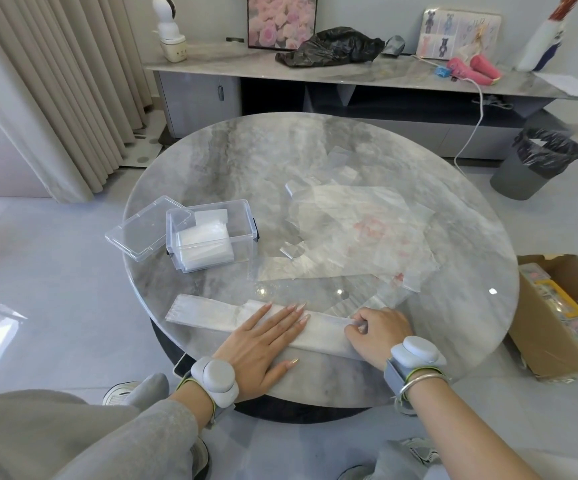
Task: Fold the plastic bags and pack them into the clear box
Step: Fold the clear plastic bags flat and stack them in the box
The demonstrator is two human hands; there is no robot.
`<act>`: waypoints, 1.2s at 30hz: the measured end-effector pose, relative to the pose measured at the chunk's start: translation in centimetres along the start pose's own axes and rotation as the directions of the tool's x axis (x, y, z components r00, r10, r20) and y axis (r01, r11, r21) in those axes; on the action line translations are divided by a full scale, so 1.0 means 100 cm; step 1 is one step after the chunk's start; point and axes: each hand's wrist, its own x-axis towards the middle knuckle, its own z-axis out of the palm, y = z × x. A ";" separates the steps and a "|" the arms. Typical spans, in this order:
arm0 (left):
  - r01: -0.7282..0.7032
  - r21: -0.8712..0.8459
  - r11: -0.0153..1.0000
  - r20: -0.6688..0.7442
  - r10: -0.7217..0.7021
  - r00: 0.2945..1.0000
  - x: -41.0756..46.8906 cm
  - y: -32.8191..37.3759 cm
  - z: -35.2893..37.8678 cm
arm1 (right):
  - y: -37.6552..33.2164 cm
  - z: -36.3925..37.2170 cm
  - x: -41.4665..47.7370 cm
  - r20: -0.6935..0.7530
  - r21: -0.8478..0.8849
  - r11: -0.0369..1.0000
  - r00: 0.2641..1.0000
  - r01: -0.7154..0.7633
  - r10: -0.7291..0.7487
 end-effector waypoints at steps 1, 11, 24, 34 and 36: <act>0.000 0.002 1.000 0.003 0.000 1.000 0.000 0.000 0.001 | 0.000 0.000 0.000 0.006 0.004 1.000 1.000 -0.004 0.004; -0.017 -0.052 0.998 0.009 0.018 1.000 0.001 -0.002 0.001 | 0.002 0.006 -0.003 -0.084 0.027 0.999 0.996 0.017 -0.015; -0.009 -0.034 0.999 -0.004 0.008 1.000 0.001 -0.001 0.003 | -0.028 0.070 -0.047 -0.027 -0.082 0.989 0.992 0.124 -0.127; -0.018 -0.040 0.999 -0.005 0.018 1.000 0.002 -0.001 0.002 | 0.012 0.052 -0.047 -0.046 0.009 0.970 0.969 -0.241 0.241; -0.017 -0.038 0.999 -0.001 0.017 1.000 0.002 -0.002 0.003 | 0.013 0.040 -0.041 -0.032 0.064 0.958 0.959 -0.280 0.282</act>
